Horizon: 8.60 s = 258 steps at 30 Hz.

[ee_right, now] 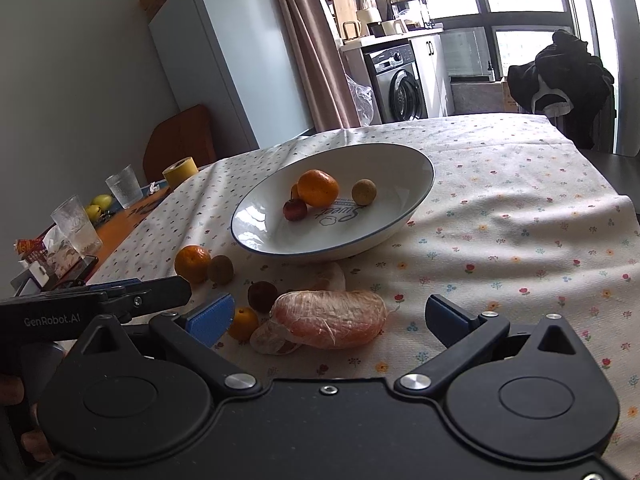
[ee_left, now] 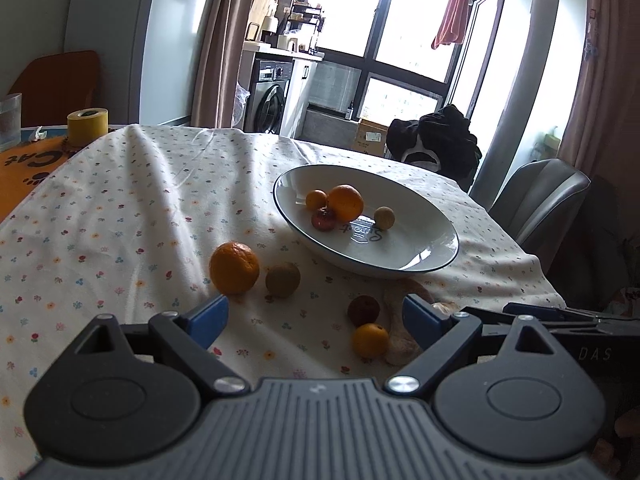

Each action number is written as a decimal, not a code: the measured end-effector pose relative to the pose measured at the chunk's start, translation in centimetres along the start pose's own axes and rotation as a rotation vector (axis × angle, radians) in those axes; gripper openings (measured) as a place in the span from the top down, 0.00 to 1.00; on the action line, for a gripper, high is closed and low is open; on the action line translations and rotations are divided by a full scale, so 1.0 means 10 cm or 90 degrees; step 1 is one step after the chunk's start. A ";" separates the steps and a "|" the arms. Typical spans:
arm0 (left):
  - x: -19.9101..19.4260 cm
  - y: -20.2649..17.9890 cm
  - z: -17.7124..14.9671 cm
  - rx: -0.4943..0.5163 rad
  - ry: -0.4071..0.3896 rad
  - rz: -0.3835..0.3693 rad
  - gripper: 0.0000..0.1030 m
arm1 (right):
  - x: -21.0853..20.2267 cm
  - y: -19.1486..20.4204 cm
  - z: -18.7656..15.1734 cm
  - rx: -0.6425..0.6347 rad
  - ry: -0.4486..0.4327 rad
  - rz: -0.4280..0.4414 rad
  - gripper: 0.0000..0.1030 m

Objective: Organize fruits
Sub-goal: 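Withdraw both open tools from the bowl toward the remaining fruit, then close the left tool on a small orange beside the bread bag, then hold the small orange in the left tool while right tool approaches a wrapped bread roll, then grasp the plastic-wrapped bread roll with the right tool and lift it, then release the small orange into the bowl with left tool while right tool drops the bread roll in, then withdraw both open tools from the bowl back toward the remaining items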

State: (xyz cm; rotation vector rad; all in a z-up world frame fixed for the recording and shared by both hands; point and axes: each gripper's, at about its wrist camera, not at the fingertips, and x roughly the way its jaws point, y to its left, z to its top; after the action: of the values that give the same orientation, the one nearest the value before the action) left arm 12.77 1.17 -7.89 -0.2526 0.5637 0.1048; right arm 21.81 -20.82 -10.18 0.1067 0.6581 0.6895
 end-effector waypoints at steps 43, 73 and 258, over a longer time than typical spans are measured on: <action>0.34 -0.22 -0.08 0.018 0.068 -0.044 0.79 | 0.13 -0.06 -0.01 -0.010 0.036 -0.011 0.33; 0.14 -0.03 -0.01 -0.013 0.034 -0.012 0.79 | 0.04 0.03 -0.07 -0.095 0.051 0.004 0.27; 0.00 0.22 0.32 -0.026 -0.058 0.094 0.13 | 0.07 0.18 0.29 -0.092 -0.028 -0.062 0.09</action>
State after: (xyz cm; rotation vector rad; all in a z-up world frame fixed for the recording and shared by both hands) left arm 13.98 4.17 -5.75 -0.2445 0.4888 0.2691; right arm 22.94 -18.65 -7.70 -0.0440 0.5657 0.6372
